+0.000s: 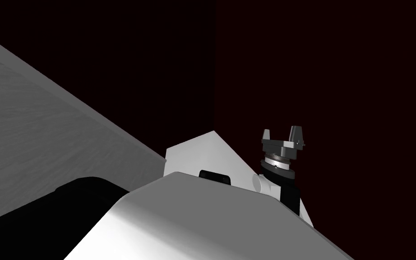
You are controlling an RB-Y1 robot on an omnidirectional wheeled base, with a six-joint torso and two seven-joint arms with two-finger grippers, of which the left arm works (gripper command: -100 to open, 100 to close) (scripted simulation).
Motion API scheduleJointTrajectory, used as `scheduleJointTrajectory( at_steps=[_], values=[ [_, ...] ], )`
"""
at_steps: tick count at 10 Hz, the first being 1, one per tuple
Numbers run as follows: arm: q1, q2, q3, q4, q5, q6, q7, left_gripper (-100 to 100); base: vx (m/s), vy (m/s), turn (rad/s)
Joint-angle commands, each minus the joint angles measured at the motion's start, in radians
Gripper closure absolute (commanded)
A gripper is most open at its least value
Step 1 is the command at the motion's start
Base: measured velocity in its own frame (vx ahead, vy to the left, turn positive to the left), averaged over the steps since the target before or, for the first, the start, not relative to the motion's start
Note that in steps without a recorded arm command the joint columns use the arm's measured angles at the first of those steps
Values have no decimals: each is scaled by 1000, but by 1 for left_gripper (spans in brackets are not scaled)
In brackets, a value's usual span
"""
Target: Push the door open
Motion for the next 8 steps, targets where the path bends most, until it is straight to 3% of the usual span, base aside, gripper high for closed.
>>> scheduleJointTrajectory(
  at_steps=[1,3,4,6,8],
  values=[
    [-1,0,7,17,-17,34,13,-100,166,68,-52],
    [-1,1,10,25,-23,43,18,-100,104,46,-12],
    [0,4,16,44,-37,64,31,-100,136,67,-52],
    [5,8,15,27,-28,51,18,-100,10,75,6],
    [7,13,15,29,-28,45,17,-100,-118,174,8]
  ],
)
